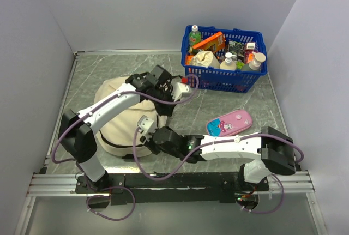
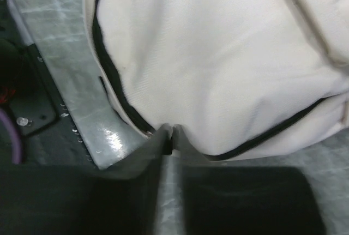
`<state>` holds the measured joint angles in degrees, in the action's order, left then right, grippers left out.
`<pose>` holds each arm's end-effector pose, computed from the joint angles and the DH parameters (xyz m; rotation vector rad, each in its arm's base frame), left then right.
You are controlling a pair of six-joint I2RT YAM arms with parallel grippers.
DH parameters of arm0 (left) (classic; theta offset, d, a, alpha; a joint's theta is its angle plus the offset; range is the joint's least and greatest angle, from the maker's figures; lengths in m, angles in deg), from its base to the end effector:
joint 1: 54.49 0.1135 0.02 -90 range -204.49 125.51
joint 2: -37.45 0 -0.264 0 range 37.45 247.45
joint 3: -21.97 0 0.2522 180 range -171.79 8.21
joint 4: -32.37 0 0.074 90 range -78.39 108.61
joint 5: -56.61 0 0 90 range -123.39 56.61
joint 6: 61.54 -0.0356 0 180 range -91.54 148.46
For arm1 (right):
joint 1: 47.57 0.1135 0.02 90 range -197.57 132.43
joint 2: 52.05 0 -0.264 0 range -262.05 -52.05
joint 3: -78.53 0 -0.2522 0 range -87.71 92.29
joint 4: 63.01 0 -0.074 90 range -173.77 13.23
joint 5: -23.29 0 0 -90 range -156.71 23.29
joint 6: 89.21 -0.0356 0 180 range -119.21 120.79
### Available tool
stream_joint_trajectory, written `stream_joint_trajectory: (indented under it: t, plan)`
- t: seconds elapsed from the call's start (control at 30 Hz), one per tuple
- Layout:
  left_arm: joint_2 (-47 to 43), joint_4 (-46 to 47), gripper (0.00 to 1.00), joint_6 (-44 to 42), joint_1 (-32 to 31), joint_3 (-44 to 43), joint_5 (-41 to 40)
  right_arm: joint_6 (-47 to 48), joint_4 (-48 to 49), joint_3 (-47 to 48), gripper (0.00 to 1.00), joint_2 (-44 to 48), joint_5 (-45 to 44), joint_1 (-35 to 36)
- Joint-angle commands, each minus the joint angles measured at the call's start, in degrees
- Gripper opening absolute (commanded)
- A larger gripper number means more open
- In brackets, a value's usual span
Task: Pack the student bag
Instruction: Zip the student bag at the center of the board, then unzip the student bag at the center of the board.
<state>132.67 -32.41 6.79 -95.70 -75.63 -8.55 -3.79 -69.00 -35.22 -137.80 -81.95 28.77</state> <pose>0.2499 -0.2387 0.2927 1.5100 2.1940 -0.6881 0.0884 0.3243 0.2460 -1.0609 1.7618 0.6306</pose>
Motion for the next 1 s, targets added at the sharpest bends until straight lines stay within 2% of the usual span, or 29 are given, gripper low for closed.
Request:
stream_joint_trajectory:
  t: [0.0,0.03,0.07,0.1,0.2,0.33,0.47,0.5,0.53,0.6,0.67,0.7,0.73,0.9,0.97]
  plan:
    - [2.1,-0.9,0.01,1.8,1.8,-7.7,2.6,0.8,-3.7,6.0,0.49,-2.1,3.0,0.1]
    - [1.7,-1.6,0.02,1.2,2.8,-8.1,4.4,1.0,-5.4,7.7,0.56,-2.7,3.0,0.2]
    - [1.1,-3.6,0.04,0.3,5.2,-8.0,6.1,1.0,-6.3,8.3,0.72,-2.8,2.9,0.1]
    - [-0.3,-4.4,0.06,-0.6,6.6,-7.7,8.3,0.7,-6.9,8.8,0.81,-2.8,2.8,0.0]
    - [-4.2,-6.8,0.09,-3.2,13.8,-5.5,10.8,-0.2,-7.5,8.8,0.94,-0.1,4.4,-0.8]
    - [-9.4,-11.2,0.11,-11.0,23.5,-4.3,13.9,-6.2,-10.7,7.2,0.95,6.2,10.6,-5.0]
    - [-16.8,-13.5,0.19,-17.7,24.9,-2.7,14.6,-13.3,-9.7,1.5,0.94,12.8,18.8,-13.4]
    - [-17.8,-15.8,0.21,-22.3,24.9,-2.3,15.4,-14.3,-9.8,0.2,0.94,14.5,19.6,-15.9]
    - [-18.6,-17.1,0.29,-24.5,24.8,-1.4,16.6,-15.8,-10.1,-0.3,0.94,15.3,19.8,-16.8]
    - [-19.7,-22.0,0.36,-31.3,24.7,-1.1,18.3,-17.6,-10.3,-1.3,0.94,16.4,20.6,-19.3]
    - [-19.0,-25.9,0.43,-34.9,24.2,-1.1,20.9,-21.3,-10.3,-1.7,0.92,15.5,23.8,-23.3]
    - [-18.7,-27.5,0.49,-35.7,23.9,-1.0,21.8,-24.2,-11.8,-0.7,0.91,13.0,25.3,-24.7]
    - [-18.4,-27.6,0.59,-34.9,22.7,-0.5,22.3,-25.5,-12.1,-0.1,0.91,11.5,26.7,-26.7]
    - [-21.5,-26.9,0.77,-39.6,18.8,7.6,24.3,-31.4,-10.5,2.9,0.91,2.7,35.3,-27.8]
    - [-21.7,-27.6,0.80,-41.3,16.7,8.9,25.4,-33.2,-9.1,3.4,0.90,0.6,37.7,-28.6]
